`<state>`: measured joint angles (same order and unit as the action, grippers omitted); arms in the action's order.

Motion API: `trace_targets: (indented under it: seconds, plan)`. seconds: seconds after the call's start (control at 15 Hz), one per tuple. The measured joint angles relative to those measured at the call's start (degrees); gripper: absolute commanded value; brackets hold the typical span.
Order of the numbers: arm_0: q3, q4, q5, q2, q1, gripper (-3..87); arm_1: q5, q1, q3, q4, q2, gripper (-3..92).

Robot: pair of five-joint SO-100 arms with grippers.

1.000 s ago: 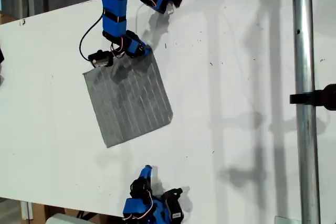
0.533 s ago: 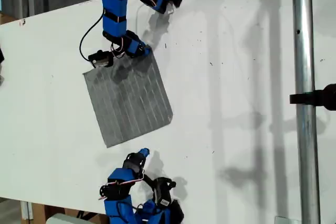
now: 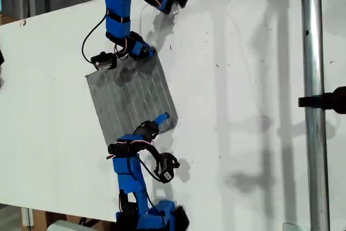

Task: Grasp corners of a towel and fold twice.

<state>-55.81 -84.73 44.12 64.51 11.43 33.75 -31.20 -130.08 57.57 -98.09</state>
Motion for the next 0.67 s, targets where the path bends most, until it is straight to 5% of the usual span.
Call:
trace_targets:
  seconds: [0.27, 0.67]
  plan:
    - [1.76, 0.44, -4.31, -6.77, -0.62, 32.9, 0.0, 0.0, 0.0, 0.0, 0.0, -0.1]
    - [2.11, 6.06, -0.44, -16.44, 1.85, 27.6, 0.0, 0.0, -3.08, -1.67, -4.13, -0.1]
